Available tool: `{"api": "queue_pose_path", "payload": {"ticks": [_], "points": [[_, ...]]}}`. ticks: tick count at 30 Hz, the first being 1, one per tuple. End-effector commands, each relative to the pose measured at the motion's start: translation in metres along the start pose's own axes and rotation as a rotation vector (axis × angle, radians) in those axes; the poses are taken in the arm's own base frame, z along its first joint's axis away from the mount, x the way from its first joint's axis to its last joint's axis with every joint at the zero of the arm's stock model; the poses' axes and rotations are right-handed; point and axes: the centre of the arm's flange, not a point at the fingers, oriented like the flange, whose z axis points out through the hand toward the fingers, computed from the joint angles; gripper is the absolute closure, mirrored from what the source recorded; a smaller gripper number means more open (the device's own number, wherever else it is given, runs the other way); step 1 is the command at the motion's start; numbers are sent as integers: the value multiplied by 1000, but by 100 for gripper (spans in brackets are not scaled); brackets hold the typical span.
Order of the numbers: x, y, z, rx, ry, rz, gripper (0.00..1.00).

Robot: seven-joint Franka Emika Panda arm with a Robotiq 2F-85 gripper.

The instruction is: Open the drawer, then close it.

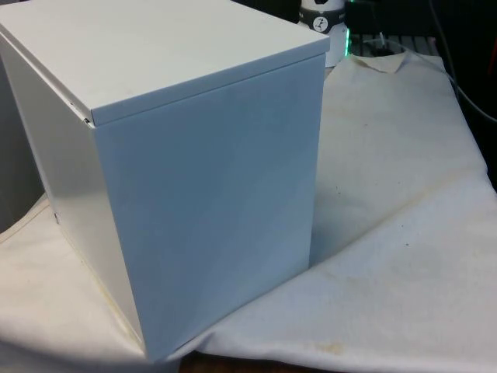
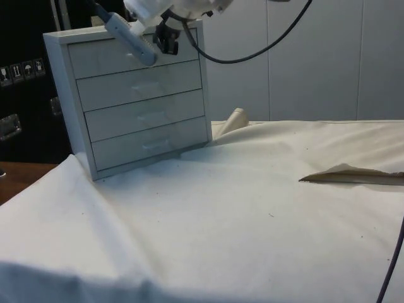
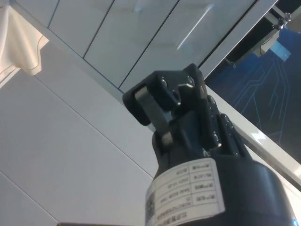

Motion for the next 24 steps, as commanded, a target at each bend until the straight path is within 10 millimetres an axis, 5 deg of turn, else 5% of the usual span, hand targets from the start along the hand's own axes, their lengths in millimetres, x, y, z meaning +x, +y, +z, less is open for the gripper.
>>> {"api": "queue_pose_path", "payload": {"ticks": [1, 9, 17, 24], "points": [[-1, 1, -2, 3, 8, 5, 100], [0, 0, 0, 1, 2, 2, 96], [0, 0, 0, -1, 0, 0, 40], [0, -1, 0, -2, -1, 0, 9]]}}
